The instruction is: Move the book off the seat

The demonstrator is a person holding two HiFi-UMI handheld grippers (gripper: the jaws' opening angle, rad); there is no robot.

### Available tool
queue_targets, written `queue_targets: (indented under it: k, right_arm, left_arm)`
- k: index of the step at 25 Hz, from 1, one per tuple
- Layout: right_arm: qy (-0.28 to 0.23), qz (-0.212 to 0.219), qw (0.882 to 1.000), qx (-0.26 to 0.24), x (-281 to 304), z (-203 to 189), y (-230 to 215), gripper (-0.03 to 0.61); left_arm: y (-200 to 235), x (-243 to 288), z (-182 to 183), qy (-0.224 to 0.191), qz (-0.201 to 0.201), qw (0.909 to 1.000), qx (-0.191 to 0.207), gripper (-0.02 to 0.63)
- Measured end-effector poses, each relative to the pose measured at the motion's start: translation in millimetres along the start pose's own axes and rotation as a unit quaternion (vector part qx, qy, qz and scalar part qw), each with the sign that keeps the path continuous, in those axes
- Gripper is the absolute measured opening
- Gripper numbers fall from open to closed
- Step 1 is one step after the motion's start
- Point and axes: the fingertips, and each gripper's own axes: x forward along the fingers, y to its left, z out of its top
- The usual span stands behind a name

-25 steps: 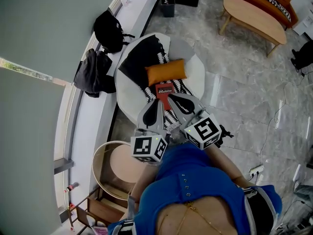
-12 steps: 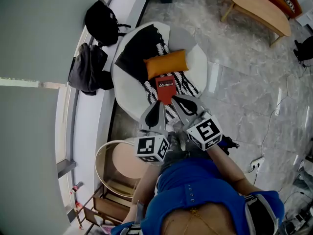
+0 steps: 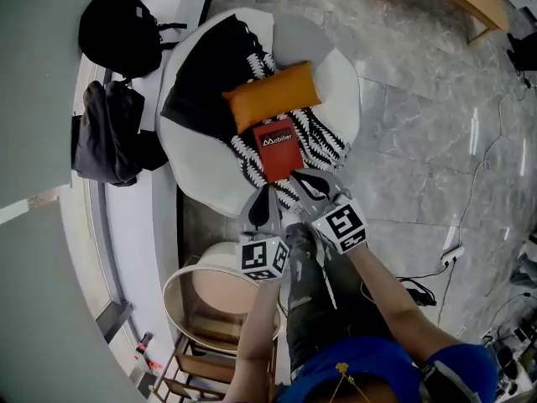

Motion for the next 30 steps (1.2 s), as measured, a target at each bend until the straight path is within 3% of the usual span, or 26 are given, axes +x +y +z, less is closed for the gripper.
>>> queue_targets:
  k: [7, 12, 13, 14, 15, 19, 23, 25, 27, 30]
  right_arm:
    - [0.115, -0.033, 0.992, 0.040, 122, -210, -76, 0.000]
    - [0.197, -0.022, 0.979, 0.046, 173, -335, -112, 0.002]
    - [0.207, -0.018, 0.977, 0.056, 180, -355, -117, 0.012]
    - [0.215, -0.015, 0.974, 0.070, 187, -374, -122, 0.112]
    - [0.221, -0.016, 0.971, 0.086, 193, -390, -128, 0.177]
    - [0.209, -0.052, 0.963, 0.159, 209, -429, -157, 0.232]
    - [0.218, -0.029, 0.957, 0.190, 228, -450, -160, 0.253]
    - [0.228, -0.022, 0.953, 0.198, 235, -458, -161, 0.253]
    - [0.230, -0.033, 0.949, 0.212, 234, -461, -167, 0.191]
    - [0.235, -0.042, 0.946, 0.217, 228, -456, -167, 0.178]
  left_arm:
    - [88, 110, -174, 0.060, 0.006, 0.9981, -0.012, 0.003]
    - [144, 166, -288, 0.120, 0.018, 0.9924, -0.019, 0.005]
    - [153, 177, -308, 0.136, 0.019, 0.9902, -0.029, 0.050]
    - [163, 186, -328, 0.153, 0.021, 0.9871, -0.043, 0.136]
    - [173, 194, -345, 0.168, 0.027, 0.9836, -0.059, 0.171]
    - [201, 218, -388, 0.196, 0.047, 0.9754, -0.089, 0.246]
    - [204, 233, -412, 0.222, 0.023, 0.9704, -0.092, 0.265]
    - [205, 239, -422, 0.238, 0.018, 0.9678, -0.080, 0.236]
    - [207, 240, -425, 0.245, 0.024, 0.9667, -0.071, 0.222]
    - [203, 235, -419, 0.248, 0.039, 0.9654, -0.072, 0.212]
